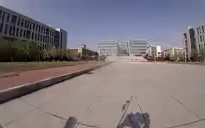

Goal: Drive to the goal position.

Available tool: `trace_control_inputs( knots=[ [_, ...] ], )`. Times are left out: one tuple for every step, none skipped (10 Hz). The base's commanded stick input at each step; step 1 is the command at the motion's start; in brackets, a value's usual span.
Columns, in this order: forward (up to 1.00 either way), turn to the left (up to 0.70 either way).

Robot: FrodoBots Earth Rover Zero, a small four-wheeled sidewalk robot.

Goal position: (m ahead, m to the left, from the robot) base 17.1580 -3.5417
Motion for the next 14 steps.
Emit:
trace_control_inputs(
  knots=[
    [0.7, -0.35],
    [0.7, -0.12],
    [0.7, 0.0],
    [0.7, 0.0],
    [0.7, 0.0],
    [0.7, 0.0],
    [0.7, 0.0],
    [0.7, 0.0],
    [0.7, 0.0],
    [0.7, 0.0],
    [0.7, 0.0],
    [0.7, 0.0],
    [0.7, 0.0],
    [0.7, 0.0]
  ],
)
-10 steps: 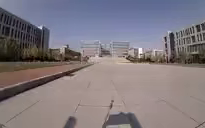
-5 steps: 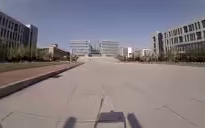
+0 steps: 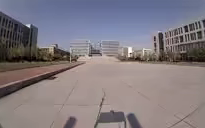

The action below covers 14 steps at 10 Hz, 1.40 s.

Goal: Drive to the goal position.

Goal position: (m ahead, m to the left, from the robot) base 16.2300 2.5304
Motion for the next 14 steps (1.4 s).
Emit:
trace_control_inputs(
  knots=[
    [0.7, 0.0],
    [0.7, 0.0],
    [0.7, 0.0],
    [0.7, 0.0],
    [0.7, 0.0],
    [0.7, 0.0],
    [0.7, 0.0],
    [0.7, 0.0],
    [0.7, 0.0],
    [0.7, 0.0],
    [0.7, 0.0],
    [0.7, 0.0],
    [0.7, 0.0],
    [0.7, 0.0]
  ],
)
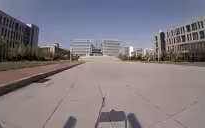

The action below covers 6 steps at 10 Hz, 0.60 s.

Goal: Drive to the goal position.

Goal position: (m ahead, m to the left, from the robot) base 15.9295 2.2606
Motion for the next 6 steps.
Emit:
trace_control_inputs(
  knots=[
    [0.7, 0.0],
    [0.7, 0.0],
    [0.7, 0.0],
    [0.7, 0.0],
    [0.7, 0.0],
    [0.7, 0.0]
  ],
)
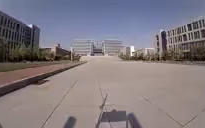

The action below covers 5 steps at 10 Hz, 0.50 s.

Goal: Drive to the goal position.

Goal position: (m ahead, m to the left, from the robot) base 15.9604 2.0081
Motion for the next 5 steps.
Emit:
trace_control_inputs(
  knots=[
    [0.7, 0.0],
    [0.7, 0.0],
    [0.7, 0.0],
    [0.7, 0.0],
    [0.7, 0.0]
  ],
)
